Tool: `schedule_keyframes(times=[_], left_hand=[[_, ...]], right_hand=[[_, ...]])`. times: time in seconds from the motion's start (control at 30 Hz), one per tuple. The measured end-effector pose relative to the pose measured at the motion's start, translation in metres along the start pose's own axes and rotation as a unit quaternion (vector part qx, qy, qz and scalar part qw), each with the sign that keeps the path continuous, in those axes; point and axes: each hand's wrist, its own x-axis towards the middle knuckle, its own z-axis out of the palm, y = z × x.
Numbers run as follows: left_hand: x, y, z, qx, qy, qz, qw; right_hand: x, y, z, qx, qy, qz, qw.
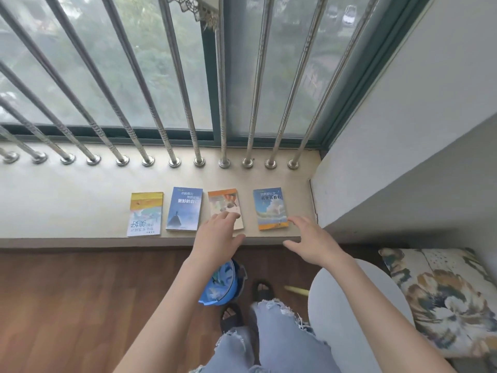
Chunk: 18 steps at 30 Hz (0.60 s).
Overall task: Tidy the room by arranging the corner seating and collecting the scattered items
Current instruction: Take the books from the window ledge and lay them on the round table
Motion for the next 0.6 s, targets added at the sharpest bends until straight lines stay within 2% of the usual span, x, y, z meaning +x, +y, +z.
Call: schedule_keyframes(times=[0.3,0.6], left_hand=[[0.040,-0.021,0.024,-0.037,-0.009,-0.075,0.996],[0.114,-0.040,0.093,-0.052,-0.085,-0.147,0.984]], right_hand=[[0.063,0.028,0.006,0.044,0.026,0.035,0.998],[0.153,0.076,0.045,0.048,-0.065,0.076,0.994]])
